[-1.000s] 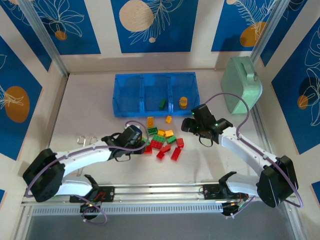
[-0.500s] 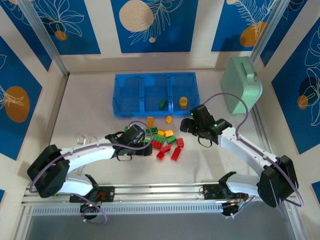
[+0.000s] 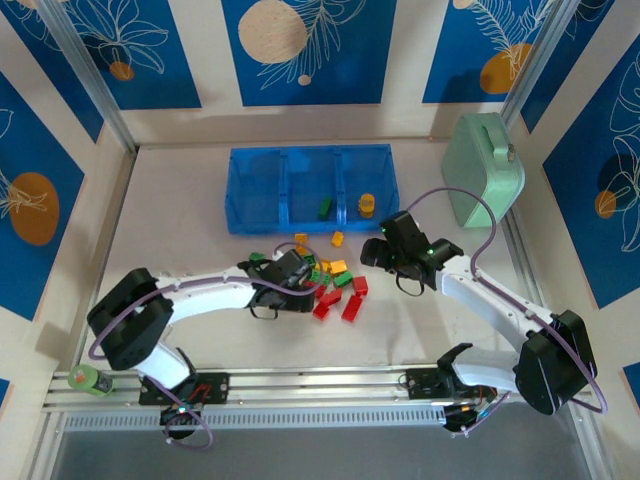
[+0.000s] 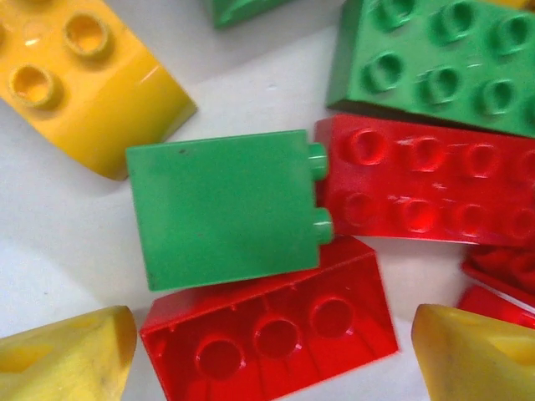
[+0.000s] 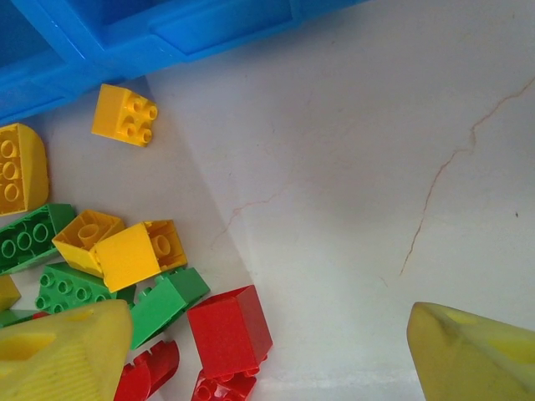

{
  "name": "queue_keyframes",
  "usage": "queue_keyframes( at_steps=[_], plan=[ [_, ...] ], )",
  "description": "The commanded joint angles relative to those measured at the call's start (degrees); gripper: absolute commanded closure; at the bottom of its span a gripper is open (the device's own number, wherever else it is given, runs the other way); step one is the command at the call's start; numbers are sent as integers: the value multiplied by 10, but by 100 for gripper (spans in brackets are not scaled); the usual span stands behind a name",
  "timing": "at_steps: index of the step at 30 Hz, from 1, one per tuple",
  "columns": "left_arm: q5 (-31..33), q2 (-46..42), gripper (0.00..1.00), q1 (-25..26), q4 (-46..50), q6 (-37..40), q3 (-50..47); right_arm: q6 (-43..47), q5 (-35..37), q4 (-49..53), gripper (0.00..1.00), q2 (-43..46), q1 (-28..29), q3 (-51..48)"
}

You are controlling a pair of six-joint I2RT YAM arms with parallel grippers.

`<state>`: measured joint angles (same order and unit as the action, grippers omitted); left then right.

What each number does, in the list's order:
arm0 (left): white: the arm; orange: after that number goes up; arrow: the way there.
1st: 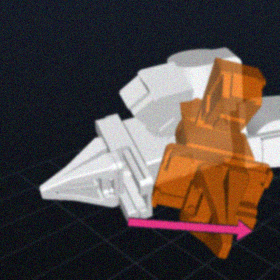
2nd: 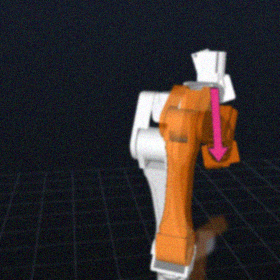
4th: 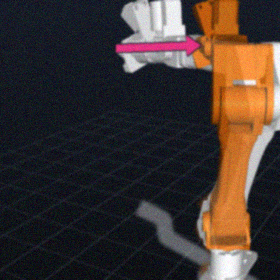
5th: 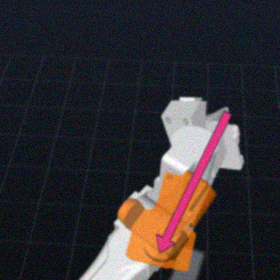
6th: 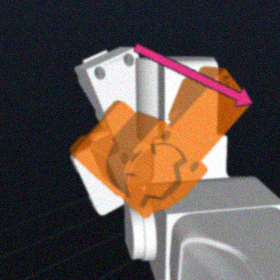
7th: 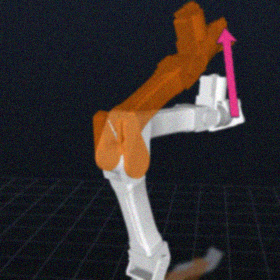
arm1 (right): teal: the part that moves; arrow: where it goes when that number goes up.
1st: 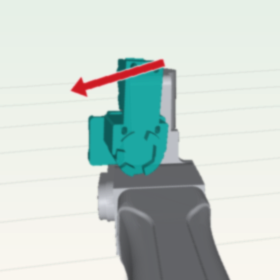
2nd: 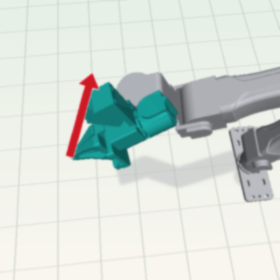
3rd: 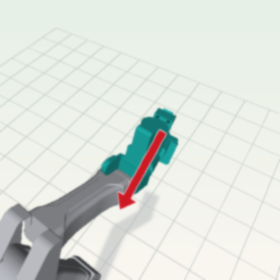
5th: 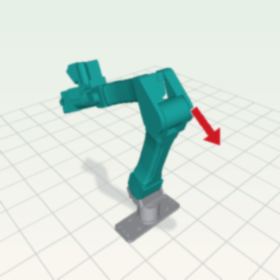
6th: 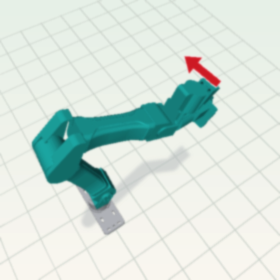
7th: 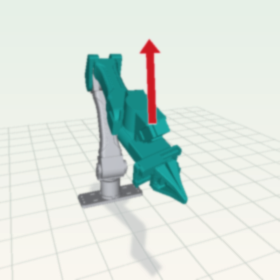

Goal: Sort the legos into containers by color
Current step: Pick up the lego from the middle-left of the table.

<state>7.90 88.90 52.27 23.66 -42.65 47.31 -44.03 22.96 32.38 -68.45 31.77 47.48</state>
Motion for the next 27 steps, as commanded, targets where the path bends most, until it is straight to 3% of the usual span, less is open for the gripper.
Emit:
queue_keyframes(
  at_steps=[1,9,17,21,27],
  plan=[
    [33,19,19,9,41,-8,14,-12,14,-1,14,24,-2,-15],
    [50,14,44,13,56,-3,26,-13,10,-5,14,37,-8,-27],
    [98,-59,47,3,91,1,24,-16,6,-6,14,44,-8,-35],
    [92,-106,47,-65,97,57,50,-15,-3,-10,14,42,-8,-37],
    [43,-81,46,-186,75,120,124,-19,-10,-8,14,40,7,-36]
  ],
)
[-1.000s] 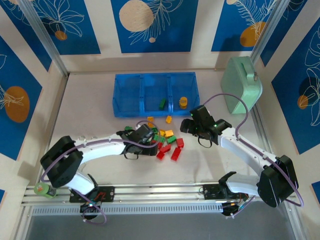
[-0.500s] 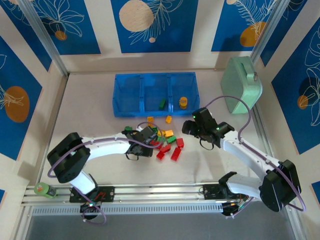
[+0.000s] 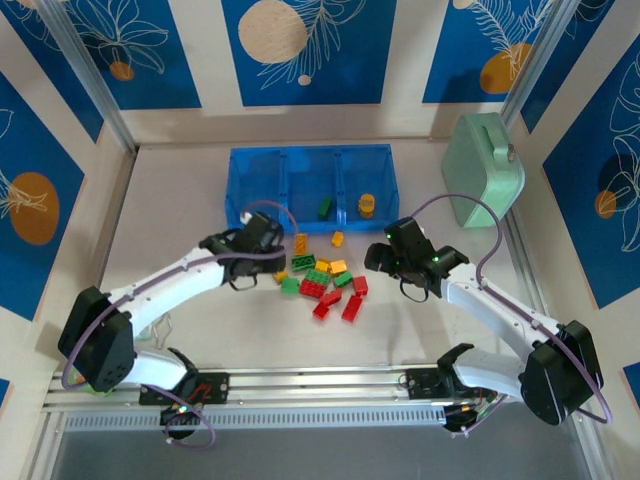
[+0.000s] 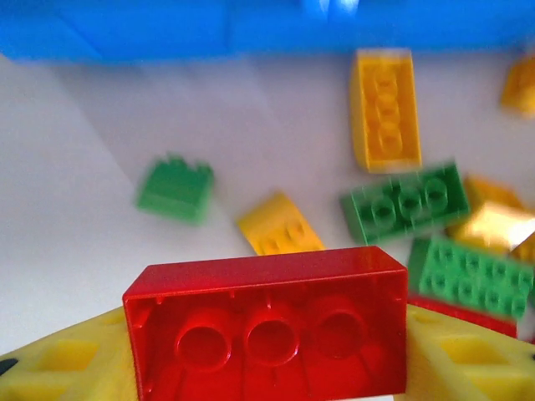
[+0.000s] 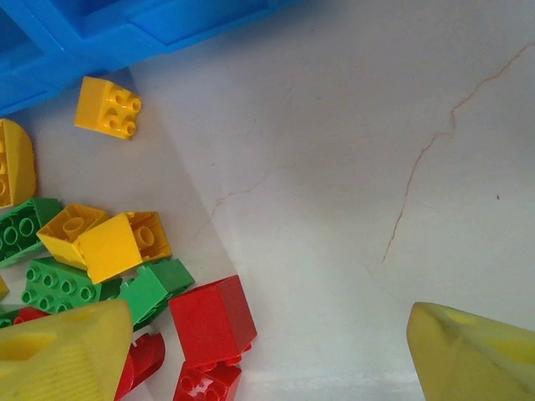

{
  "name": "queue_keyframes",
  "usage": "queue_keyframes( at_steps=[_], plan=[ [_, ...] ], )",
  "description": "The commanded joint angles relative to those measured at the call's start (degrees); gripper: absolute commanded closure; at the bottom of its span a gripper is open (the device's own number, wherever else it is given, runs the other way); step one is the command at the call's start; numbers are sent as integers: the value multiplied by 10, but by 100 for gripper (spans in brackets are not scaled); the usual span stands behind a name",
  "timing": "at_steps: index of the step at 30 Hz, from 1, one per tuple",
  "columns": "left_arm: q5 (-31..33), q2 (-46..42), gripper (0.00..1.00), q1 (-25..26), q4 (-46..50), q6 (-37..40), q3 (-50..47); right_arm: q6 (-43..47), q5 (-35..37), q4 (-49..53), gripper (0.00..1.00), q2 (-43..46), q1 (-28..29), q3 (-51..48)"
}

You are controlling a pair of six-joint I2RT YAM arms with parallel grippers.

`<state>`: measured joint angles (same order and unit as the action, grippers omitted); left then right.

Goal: Sort the legos into containers by color
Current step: Pick up the lego from the middle-left of the table, then place the lego in the container.

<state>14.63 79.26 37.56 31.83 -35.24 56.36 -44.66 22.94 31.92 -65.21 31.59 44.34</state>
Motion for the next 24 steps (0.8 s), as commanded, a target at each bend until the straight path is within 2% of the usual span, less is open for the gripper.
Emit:
queue_keyframes(
  at_steps=[1,8,15,16,20,24],
  plan=[
    [-30,27,46,-55,-13,55,51,-14,-10,-2,14,8,13,-5],
    [-69,159,46,-141,-18,91,203,-22,-7,14,14,13,42,-9],
    [-91,283,44,-185,21,105,334,-26,-16,28,13,13,59,-11],
    [-92,294,41,-188,26,106,347,-29,-16,30,13,13,63,-13],
    [-103,305,17,-192,39,107,381,-41,-16,38,13,12,82,-17],
    [-121,272,11,-191,25,104,376,-79,-10,67,10,-4,100,-15]
  ],
)
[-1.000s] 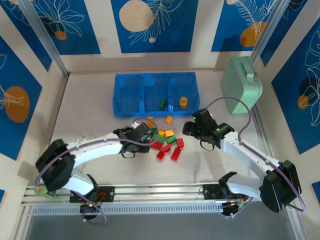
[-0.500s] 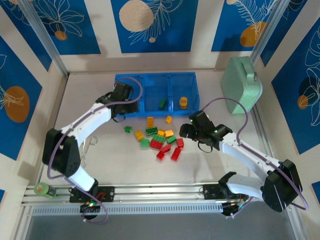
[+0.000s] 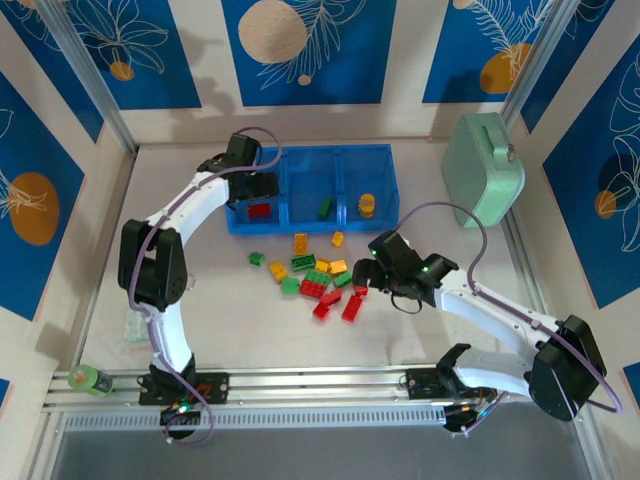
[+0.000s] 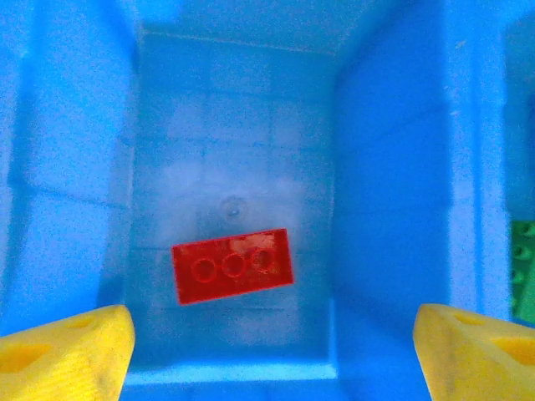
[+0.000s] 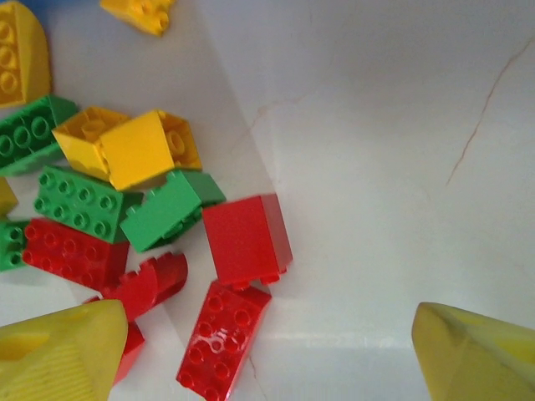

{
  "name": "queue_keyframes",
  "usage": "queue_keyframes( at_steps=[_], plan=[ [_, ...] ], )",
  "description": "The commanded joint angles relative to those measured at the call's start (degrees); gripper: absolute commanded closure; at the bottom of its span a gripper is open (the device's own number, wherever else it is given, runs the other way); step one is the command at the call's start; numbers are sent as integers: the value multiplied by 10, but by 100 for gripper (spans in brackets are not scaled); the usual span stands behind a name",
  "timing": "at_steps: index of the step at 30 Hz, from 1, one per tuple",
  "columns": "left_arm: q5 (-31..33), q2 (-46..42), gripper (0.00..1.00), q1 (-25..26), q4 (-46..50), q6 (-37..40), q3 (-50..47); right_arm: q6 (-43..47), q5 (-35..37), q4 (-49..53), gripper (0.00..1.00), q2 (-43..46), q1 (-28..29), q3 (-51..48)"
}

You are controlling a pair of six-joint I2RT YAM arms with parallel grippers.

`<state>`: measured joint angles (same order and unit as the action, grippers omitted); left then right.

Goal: Sort the legos into containers by color
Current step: Place the lego in the container, then pick up the lego from the bottom-center of the table.

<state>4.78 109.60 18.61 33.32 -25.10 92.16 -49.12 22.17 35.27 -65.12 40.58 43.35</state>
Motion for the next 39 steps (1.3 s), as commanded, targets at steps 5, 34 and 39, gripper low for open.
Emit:
queue_keyframes(
  at_steps=[5,34,39],
  plan=[
    [-25,-101,9,2,2,5,-14,-82,14,49,11,-17,76,-3],
    [23,-452,10,74,-73,-29,-456,-204,32,-12,47,-272,172,56],
    [12,-467,10,75,-83,-36,-489,-202,58,30,60,-266,185,83]
  ],
)
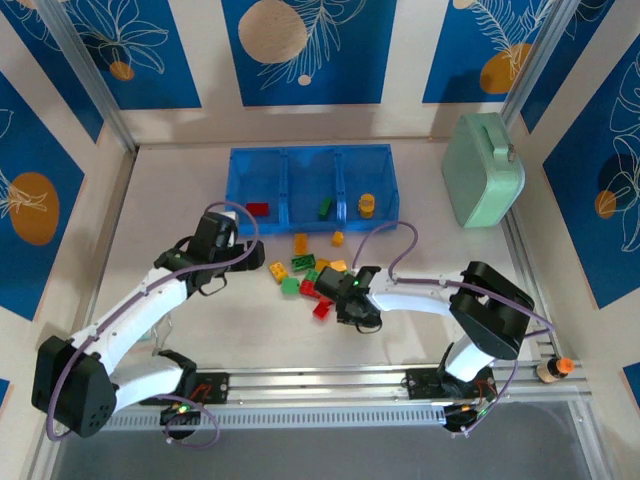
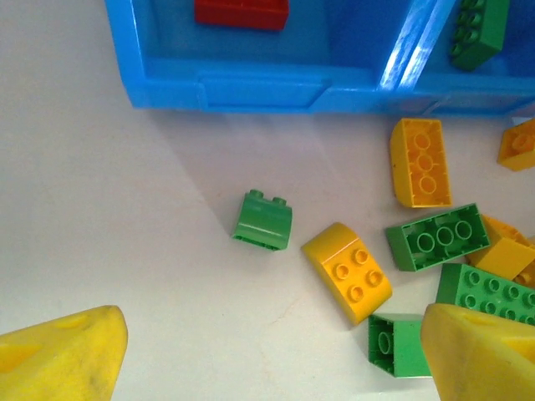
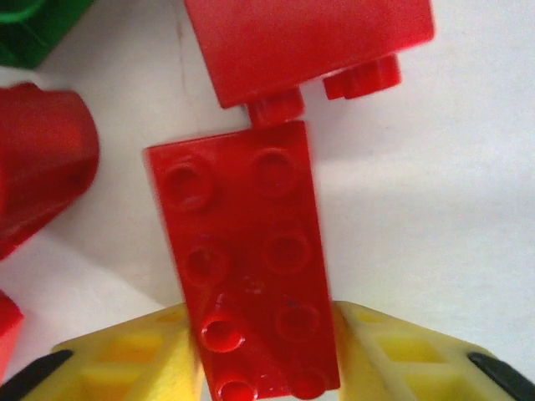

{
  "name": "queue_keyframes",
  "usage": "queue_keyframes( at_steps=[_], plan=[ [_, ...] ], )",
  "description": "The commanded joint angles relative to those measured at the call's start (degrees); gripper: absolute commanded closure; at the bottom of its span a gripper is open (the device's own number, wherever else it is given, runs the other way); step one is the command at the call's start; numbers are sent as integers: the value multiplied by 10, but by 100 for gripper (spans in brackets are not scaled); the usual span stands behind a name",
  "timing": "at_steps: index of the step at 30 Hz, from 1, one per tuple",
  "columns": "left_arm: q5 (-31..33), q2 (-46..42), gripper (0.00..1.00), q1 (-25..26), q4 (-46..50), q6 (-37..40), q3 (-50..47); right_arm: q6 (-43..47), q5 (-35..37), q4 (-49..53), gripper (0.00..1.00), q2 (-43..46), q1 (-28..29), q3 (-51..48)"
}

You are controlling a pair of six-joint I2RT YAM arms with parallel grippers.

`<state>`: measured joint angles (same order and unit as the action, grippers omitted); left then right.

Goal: Sort the legos into containers by color
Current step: Pick up the lego from the bottom-center of the table.

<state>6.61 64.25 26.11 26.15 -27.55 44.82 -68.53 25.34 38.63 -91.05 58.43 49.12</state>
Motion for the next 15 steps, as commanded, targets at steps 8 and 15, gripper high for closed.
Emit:
queue_keyframes(
  at_steps=[8,15],
  plan=[
    [-19,-60,10,0,-16,-32,-74,41,90,87,69,8,26,133],
    [-37,-106,11,3,-16,-72,-152,130,106,89,70,-40,20,279]
  ],
)
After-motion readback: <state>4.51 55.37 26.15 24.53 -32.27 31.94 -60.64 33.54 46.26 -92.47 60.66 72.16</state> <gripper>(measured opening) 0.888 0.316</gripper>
